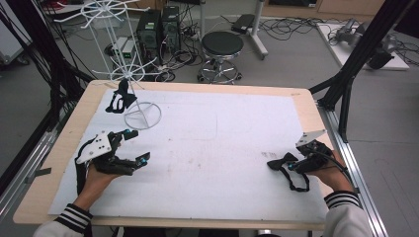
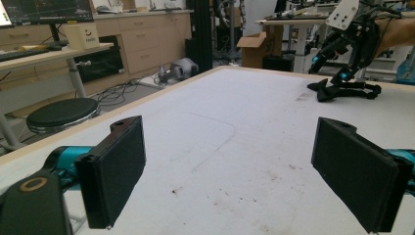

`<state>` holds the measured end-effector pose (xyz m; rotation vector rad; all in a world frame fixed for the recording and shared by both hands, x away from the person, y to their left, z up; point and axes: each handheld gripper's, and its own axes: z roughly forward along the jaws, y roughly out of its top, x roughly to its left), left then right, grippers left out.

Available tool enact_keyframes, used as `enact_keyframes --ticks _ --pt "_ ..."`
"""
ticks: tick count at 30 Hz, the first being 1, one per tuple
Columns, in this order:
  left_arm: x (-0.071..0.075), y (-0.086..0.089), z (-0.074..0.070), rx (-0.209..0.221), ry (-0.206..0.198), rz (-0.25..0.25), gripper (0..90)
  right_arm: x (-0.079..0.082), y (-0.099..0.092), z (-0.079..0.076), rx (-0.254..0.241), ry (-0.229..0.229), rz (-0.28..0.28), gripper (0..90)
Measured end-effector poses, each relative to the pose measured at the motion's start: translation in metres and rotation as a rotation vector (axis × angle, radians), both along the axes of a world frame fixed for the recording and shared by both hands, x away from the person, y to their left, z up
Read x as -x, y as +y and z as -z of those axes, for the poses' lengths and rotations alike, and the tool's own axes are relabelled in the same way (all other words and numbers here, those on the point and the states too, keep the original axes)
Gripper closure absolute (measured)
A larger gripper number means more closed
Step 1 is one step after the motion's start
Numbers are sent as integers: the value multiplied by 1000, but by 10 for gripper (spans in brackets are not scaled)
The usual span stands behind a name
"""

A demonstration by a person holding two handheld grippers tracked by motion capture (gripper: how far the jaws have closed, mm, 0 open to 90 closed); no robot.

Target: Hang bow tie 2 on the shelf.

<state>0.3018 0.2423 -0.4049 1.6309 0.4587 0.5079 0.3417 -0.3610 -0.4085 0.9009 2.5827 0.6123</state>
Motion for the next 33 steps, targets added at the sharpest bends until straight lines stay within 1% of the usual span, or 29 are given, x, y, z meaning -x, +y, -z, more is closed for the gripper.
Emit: enact_keyframes --ticks 4,8,13,15,18,19,21,24,25,26,29,32,33 --pt "0 0 0 -1 0 0 133 -3 1 3 7 23 -3 281" --pt "0 0 0 0 -2 1 133 -5 1 7 18 47 -5 312" --pt "0 0 0 -1 -2 1 134 -8 -1 10 24 79 -1 410" --pt "0 1 0 -1 -1 0 133 -9 -1 10 11 92 -1 443" --pt "0 0 0 0 3 2 133 -9 -2 10 -11 112 -3 522" --pt "0 0 0 -2 3 2 133 -9 -3 10 -18 120 1 545" --pt "0 0 0 -4 2 3 133 -9 -5 10 -47 145 14 601" --pt "0 0 0 -2 3 2 133 -9 -5 10 -68 165 22 671" --pt "0 0 0 -3 2 2 133 -9 -5 10 -72 167 24 701" --pt "1 0 0 1 3 2 133 -9 -6 10 -77 165 28 753" --pt "1 0 -1 -1 2 2 133 -10 -6 9 -79 177 61 850" --pt "1 1 -1 0 4 -1 133 -11 -6 9 -71 170 58 863" --pt "1 1 -1 0 2 -1 133 -10 -5 8 -68 175 62 864"
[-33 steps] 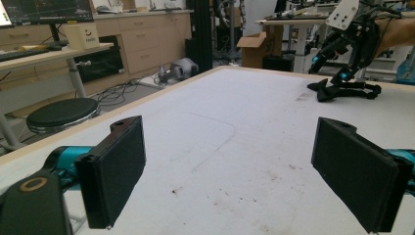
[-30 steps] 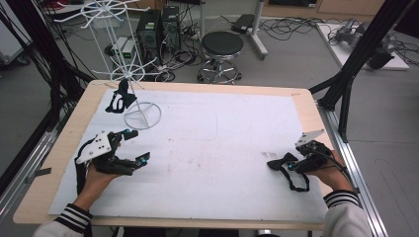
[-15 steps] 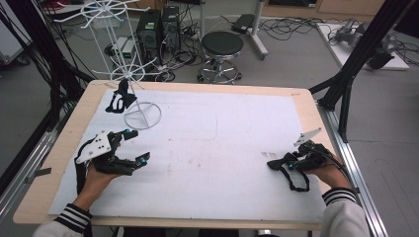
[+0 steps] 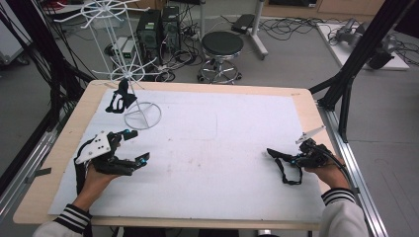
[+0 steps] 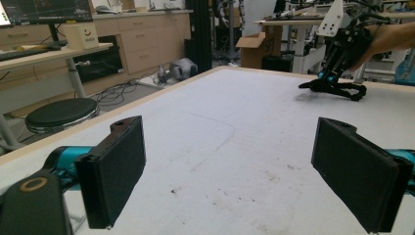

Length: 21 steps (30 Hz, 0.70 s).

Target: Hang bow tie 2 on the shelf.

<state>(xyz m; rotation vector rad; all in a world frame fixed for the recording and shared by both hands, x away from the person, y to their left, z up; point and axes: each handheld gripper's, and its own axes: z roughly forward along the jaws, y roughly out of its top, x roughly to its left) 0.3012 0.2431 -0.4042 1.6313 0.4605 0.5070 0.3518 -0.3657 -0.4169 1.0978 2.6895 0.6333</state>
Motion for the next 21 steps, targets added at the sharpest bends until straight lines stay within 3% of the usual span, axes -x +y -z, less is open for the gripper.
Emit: enact_keyframes --ticks 12,21 --pt "0 -1 1 -5 5 3 133 2 3 -3 -19 -25 -23 865" --pt "0 0 0 3 4 7 133 8 8 -15 -131 -59 -24 865"
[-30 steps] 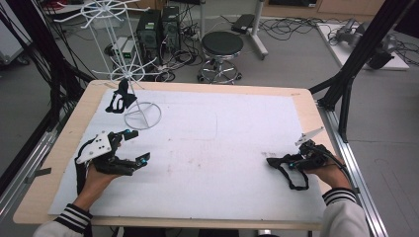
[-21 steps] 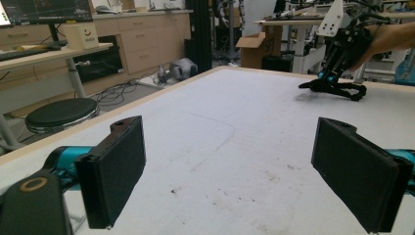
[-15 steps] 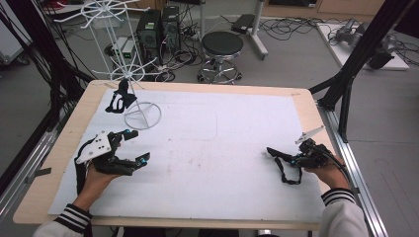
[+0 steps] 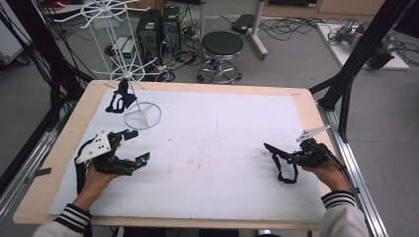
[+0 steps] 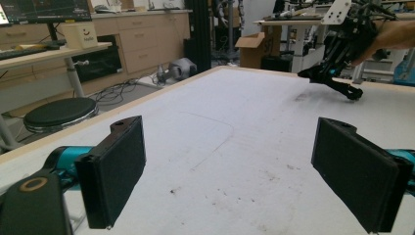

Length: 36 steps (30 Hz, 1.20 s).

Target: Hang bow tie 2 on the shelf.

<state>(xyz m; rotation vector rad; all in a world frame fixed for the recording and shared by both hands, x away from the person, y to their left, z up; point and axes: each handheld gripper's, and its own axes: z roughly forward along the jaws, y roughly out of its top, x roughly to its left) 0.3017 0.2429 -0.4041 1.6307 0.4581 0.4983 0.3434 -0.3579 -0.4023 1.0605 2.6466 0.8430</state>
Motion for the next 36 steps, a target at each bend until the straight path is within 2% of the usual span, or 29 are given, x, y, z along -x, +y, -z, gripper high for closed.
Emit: enact_keyframes --ticks 6,11,18,28,36 --pt "1 -1 -4 5 -2 18 133 6 9 -10 -100 -53 -26 865" --pt "1 -6 -10 -2 -7 30 133 12 18 -16 -155 -81 -54 865" --pt "2 -13 -19 -14 -14 47 133 18 32 -23 -239 -106 -98 864" --pt "-1 -22 -32 -18 -5 117 133 25 55 -32 -354 -146 -170 864" --pt "-1 -33 -37 -28 -8 163 133 28 72 -36 -415 -152 -202 864"
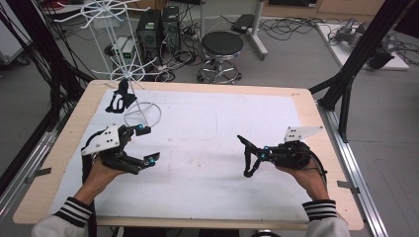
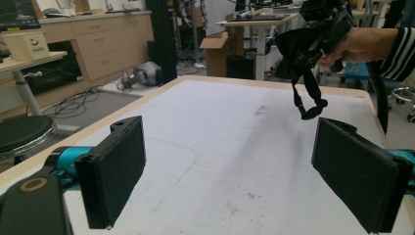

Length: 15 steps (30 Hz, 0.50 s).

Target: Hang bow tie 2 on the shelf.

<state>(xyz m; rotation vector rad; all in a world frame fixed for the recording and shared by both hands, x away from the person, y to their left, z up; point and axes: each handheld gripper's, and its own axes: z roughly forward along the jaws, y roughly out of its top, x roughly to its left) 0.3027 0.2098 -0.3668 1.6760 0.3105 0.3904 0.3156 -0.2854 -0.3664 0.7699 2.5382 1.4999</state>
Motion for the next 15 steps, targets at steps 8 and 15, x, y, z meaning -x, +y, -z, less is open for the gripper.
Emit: enact_keyframes --ticks 8,15 --pt "-1 -12 -7 -8 -8 33 133 0 17 -1 -35 13 -26 864" --pt "-2 -22 -13 -14 -17 61 133 -2 34 -5 -69 3 -55 864"
